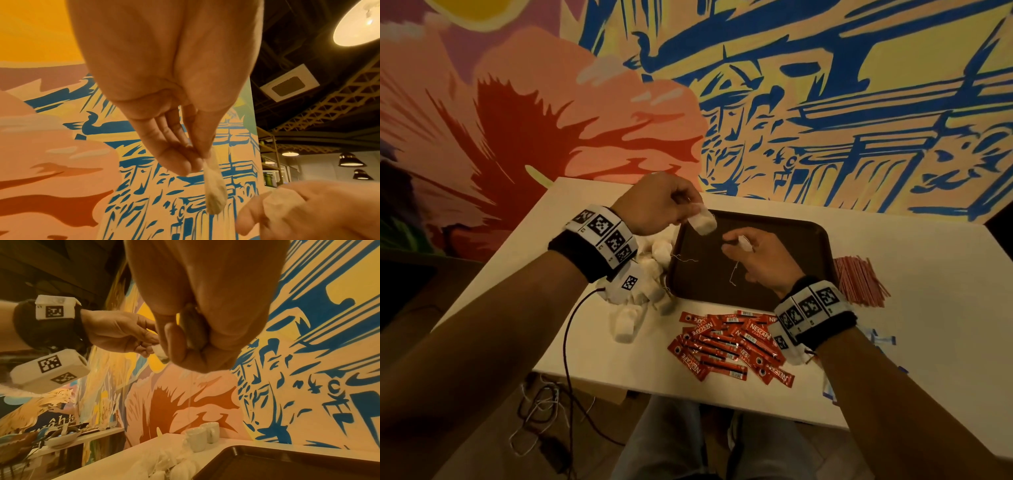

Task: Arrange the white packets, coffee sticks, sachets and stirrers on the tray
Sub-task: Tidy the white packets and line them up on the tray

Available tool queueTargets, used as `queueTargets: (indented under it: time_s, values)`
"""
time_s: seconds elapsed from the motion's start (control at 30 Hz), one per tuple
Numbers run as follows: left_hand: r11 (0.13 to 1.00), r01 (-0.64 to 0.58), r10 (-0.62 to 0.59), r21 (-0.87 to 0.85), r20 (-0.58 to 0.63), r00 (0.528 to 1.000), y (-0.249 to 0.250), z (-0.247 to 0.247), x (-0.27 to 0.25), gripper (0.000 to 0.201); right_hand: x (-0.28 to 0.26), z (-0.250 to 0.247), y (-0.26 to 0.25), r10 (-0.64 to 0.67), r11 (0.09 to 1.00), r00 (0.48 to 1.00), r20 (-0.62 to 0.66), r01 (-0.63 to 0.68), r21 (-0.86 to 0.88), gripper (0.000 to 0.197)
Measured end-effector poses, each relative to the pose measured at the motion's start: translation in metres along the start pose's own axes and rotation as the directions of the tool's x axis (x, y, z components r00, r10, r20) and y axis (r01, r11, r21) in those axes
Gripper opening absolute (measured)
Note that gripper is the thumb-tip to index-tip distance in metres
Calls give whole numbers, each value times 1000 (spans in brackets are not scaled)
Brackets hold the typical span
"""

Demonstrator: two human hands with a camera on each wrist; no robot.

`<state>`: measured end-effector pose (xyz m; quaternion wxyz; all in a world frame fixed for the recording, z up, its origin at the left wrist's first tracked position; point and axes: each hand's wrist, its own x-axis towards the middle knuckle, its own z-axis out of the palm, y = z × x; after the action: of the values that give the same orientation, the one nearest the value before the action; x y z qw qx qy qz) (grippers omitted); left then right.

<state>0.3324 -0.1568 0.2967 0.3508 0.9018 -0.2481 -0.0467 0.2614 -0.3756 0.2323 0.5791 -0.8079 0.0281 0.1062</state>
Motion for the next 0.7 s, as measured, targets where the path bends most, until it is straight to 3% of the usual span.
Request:
queueTargets:
  time_s: [0.23, 0.5, 0.7]
  values:
    - [964, 88, -64, 252, -104, 993, -45, -4, 81, 15, 39, -18, 3, 94, 994, 995, -44, -91, 61, 26]
    - [911, 162, -180, 379, 13, 984, -96, 31, 165, 17, 67, -34, 18, 114, 970, 993, -22, -106, 218, 26]
    - [854, 204, -293, 478, 118, 949, -135, 66, 209, 17, 92, -42, 26, 188, 932, 982, -11, -175, 316, 23]
